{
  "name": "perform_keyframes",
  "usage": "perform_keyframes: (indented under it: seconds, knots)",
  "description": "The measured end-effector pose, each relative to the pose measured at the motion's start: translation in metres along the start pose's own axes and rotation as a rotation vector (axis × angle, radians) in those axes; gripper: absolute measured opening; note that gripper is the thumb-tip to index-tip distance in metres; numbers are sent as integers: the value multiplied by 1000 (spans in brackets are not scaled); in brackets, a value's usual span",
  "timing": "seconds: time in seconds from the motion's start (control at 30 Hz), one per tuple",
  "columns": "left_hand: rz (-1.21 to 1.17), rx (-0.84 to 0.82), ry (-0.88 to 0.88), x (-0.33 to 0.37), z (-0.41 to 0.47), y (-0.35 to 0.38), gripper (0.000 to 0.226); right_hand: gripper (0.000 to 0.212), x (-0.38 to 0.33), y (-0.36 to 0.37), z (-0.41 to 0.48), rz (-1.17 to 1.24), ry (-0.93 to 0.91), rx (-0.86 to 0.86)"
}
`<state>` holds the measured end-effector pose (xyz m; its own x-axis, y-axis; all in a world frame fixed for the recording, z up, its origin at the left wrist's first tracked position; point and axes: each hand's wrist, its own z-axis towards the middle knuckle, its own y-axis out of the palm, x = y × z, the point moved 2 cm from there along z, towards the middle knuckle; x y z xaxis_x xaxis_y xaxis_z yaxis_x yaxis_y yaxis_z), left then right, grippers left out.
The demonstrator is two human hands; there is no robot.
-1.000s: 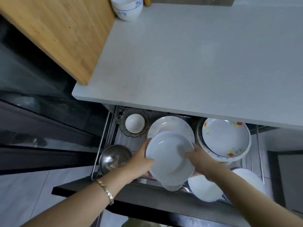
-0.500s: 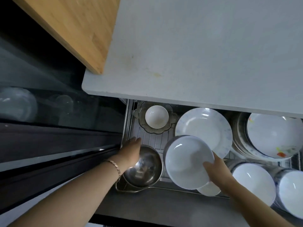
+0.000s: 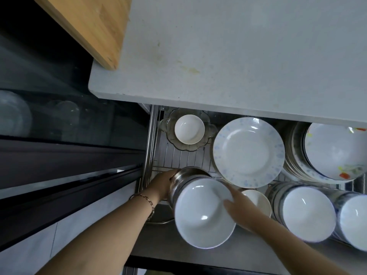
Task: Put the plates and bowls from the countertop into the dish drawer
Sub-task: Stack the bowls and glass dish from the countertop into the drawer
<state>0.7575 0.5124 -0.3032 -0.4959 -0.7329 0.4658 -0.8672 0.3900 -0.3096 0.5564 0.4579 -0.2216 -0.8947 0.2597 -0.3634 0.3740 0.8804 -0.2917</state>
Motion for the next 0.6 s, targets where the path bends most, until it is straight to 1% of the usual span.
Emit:
perform_keyframes:
  seconds: [0.07, 0.13, 0.17, 0.2, 0.23, 0.3, 0.33, 0.4, 0.43, 0.5, 0.57, 0.6]
  knots:
    - [-72, 8, -7, -6, 1, 6, 33, 62, -2, 17, 10, -11, 33, -30]
    - [-231, 4, -75, -14, -1, 12, 36, 65, 0, 29, 20, -30, 78, -33]
    - [-292, 9, -86, -16, -2, 14, 31, 66, 2, 33, 24, -35, 102, -22]
    - [-290, 36, -88, -17, -3, 15, 27, 66, 4, 36, 28, -43, 115, -2]
    - [-287, 58, -66, -17, -3, 17, 27, 66, 5, 37, 30, -54, 120, 21]
    - [-379, 25, -82, -13, -5, 18, 33, 64, 8, 41, 32, -102, 98, 98]
    - [-329, -11, -62, -13, -5, 18, 38, 63, 9, 43, 32, -134, 91, 140]
    - [-82, -67, 7, -15, -7, 17, 46, 58, 11, 47, 32, -181, 87, 212]
    - [-15, -68, 32, -16, -9, 17, 50, 55, 13, 48, 33, -193, 92, 238]
    - [-6, -1, 89, -12, -13, 17, 54, 53, 16, 47, 34, -197, 86, 285]
    - [-17, 97, 168, -10, -13, 17, 47, 55, 19, 44, 34, -195, 59, 317]
    - [28, 141, 216, -9, -11, 16, 45, 56, 20, 43, 34, -192, 47, 323]
